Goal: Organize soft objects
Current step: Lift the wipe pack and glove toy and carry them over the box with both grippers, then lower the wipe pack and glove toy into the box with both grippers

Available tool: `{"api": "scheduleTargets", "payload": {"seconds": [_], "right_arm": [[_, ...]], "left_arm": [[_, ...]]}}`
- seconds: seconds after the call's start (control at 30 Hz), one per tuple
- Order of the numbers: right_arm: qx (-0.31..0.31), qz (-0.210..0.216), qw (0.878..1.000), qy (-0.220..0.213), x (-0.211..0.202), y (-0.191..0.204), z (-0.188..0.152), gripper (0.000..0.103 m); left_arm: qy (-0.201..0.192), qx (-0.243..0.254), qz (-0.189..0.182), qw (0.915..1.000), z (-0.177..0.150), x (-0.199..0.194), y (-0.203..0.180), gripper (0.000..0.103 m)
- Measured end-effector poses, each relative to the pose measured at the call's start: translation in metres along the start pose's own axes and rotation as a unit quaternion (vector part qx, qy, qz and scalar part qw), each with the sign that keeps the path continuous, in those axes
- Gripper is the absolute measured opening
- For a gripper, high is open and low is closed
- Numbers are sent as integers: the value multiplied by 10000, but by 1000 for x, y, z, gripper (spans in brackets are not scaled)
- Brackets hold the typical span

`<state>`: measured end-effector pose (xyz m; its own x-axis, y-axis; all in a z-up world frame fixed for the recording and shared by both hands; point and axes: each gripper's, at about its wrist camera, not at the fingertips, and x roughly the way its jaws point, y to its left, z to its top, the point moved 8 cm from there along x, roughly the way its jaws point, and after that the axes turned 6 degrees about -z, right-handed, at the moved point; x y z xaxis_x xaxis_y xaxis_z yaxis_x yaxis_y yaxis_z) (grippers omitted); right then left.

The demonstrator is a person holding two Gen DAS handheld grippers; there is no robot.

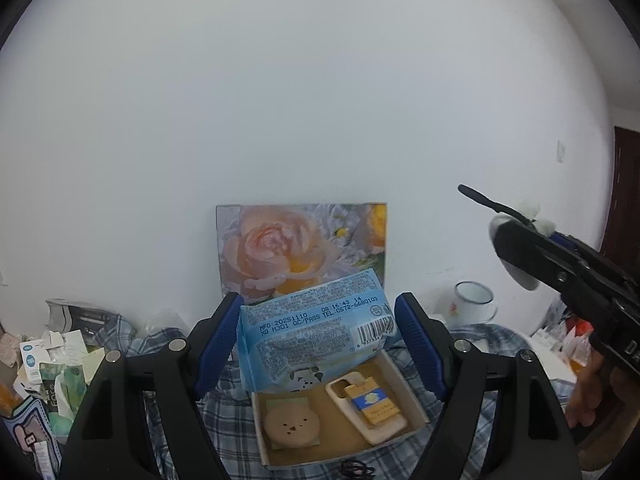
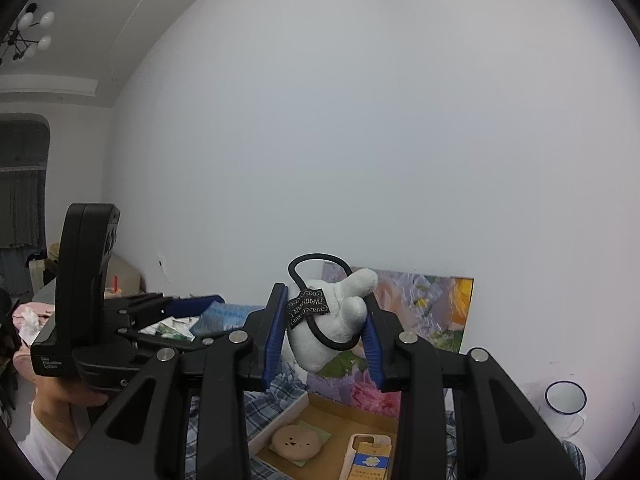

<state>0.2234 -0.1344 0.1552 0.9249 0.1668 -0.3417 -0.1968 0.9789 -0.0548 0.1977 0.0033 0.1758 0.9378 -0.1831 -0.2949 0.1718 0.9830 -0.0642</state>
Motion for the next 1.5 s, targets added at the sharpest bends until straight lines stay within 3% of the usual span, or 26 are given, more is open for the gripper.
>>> {"api": "scheduleTargets", "payload": {"seconds": [0.53, 1.5], "right_arm": [[208, -136, 9988, 422, 51, -16, -50, 34], [475, -121, 9871, 1526, 119, -34, -137, 34]], "left_arm": [[518, -142, 229, 9983, -55, 68, 28, 79], [1320, -348, 318, 9901, -116, 133, 54, 79]]}}
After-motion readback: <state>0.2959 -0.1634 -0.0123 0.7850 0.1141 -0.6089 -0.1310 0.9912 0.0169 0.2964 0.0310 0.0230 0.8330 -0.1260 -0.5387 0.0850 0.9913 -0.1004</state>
